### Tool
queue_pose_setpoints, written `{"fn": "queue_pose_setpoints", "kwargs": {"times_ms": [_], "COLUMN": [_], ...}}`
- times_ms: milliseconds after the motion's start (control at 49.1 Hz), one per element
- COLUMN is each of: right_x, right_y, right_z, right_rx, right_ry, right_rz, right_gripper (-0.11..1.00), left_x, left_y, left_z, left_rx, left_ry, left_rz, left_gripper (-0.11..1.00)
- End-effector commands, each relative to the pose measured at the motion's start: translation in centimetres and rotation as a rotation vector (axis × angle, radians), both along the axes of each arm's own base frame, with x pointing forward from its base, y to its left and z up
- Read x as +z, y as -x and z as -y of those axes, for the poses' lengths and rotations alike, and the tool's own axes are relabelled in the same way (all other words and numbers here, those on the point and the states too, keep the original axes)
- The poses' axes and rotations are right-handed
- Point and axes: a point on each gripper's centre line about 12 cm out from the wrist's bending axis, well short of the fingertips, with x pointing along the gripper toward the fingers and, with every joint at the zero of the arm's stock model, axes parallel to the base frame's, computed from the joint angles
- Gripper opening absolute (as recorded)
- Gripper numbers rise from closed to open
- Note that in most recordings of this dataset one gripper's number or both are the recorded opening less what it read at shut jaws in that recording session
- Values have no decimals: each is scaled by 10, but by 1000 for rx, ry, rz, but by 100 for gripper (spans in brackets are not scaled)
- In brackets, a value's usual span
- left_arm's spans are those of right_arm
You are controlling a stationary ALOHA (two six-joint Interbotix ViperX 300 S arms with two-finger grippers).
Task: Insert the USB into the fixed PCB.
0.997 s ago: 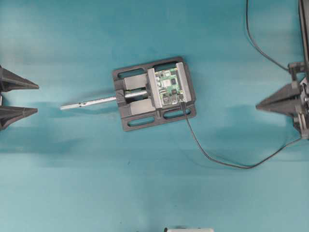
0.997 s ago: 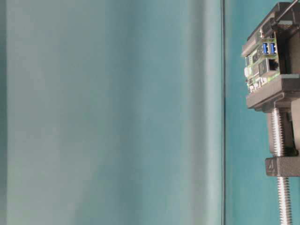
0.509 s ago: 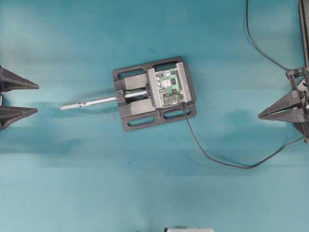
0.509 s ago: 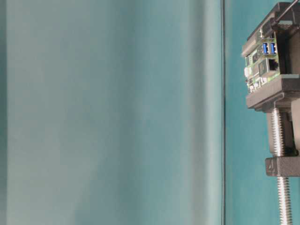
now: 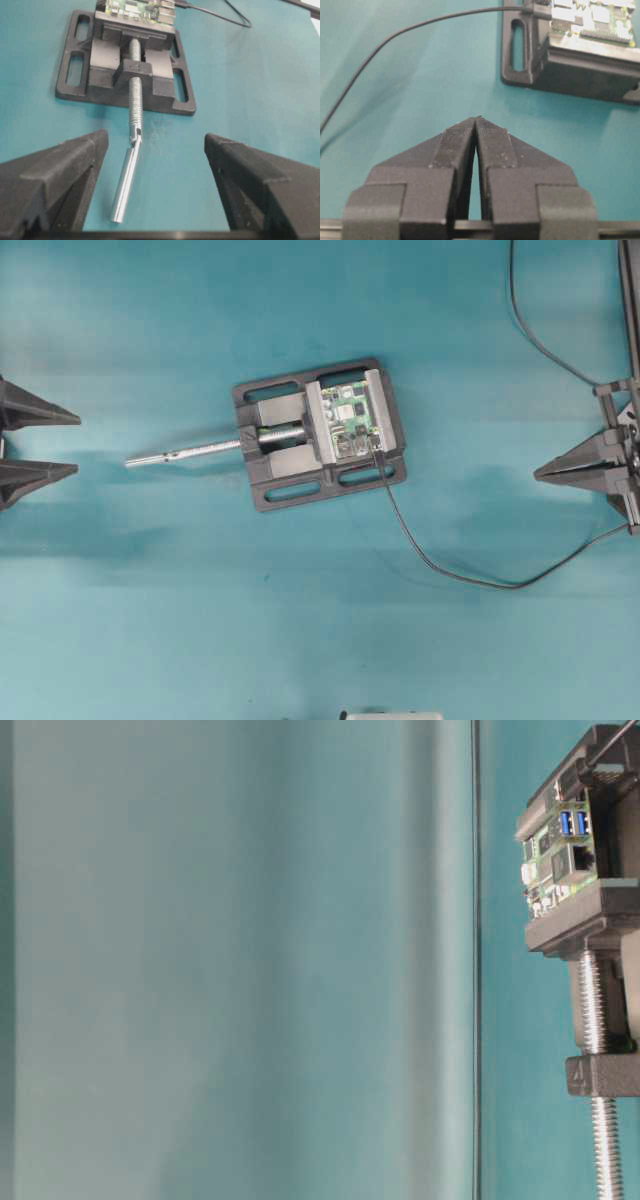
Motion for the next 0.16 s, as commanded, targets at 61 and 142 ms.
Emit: {"fn": "queue_pose_setpoints", "kwargs": {"times_ms": [61,142], "right_x": [12,15], "right_y": [-4,-5], "right_z": [1,2], "right_rx": [21,37], "right_ry": [84,159], "right_rz": [26,38], "right_gripper": [7,7], "left_x": [3,3], "left_y": [-2,-2], "left_z": [0,0], "left_rx": [1,1], "left_ry": [6,8], "left_rz": [0,0], "left_gripper": [95,95]}}
